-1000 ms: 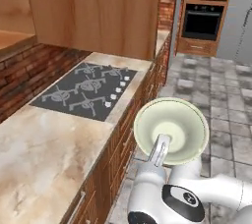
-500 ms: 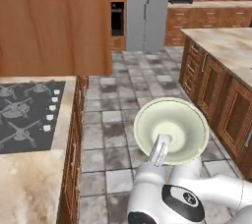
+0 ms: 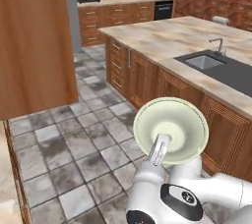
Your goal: Move the bowls from the cabinet to the plates on the dining table.
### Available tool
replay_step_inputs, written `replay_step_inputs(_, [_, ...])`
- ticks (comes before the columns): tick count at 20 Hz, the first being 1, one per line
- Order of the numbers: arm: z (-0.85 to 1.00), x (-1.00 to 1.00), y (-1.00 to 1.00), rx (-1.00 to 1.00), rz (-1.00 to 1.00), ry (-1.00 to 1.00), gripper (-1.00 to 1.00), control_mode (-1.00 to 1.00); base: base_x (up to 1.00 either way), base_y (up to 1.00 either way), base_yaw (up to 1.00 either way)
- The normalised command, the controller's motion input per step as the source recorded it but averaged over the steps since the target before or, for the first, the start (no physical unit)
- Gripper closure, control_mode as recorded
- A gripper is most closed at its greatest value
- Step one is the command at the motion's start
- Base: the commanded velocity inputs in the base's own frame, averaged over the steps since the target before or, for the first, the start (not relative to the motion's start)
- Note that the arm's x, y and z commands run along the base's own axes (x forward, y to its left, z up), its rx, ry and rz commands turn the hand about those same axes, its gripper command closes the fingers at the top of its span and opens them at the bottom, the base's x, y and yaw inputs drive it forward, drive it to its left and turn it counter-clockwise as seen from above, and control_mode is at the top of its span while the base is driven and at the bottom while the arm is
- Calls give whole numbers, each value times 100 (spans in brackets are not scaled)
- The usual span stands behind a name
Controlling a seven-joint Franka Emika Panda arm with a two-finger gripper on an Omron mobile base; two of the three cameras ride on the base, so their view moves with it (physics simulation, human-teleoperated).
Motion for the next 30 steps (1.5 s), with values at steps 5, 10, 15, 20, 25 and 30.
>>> replay_step_inputs(5, [0,0,0,0,0,0,100,100,-30,-44,-51])
replay_step_inputs(10, [0,0,0,0,0,0,100,100,-49,-32,-56])
replay_step_inputs(15, [0,0,0,0,0,0,100,100,-29,-40,-58])
replay_step_inputs(20, [0,0,0,0,0,0,100,100,-18,-59,-52])
replay_step_inputs(25, [0,0,0,0,0,0,100,100,-26,-26,-62])
replay_step_inputs(30, [0,0,0,0,0,0,100,100,-21,-17,-64])
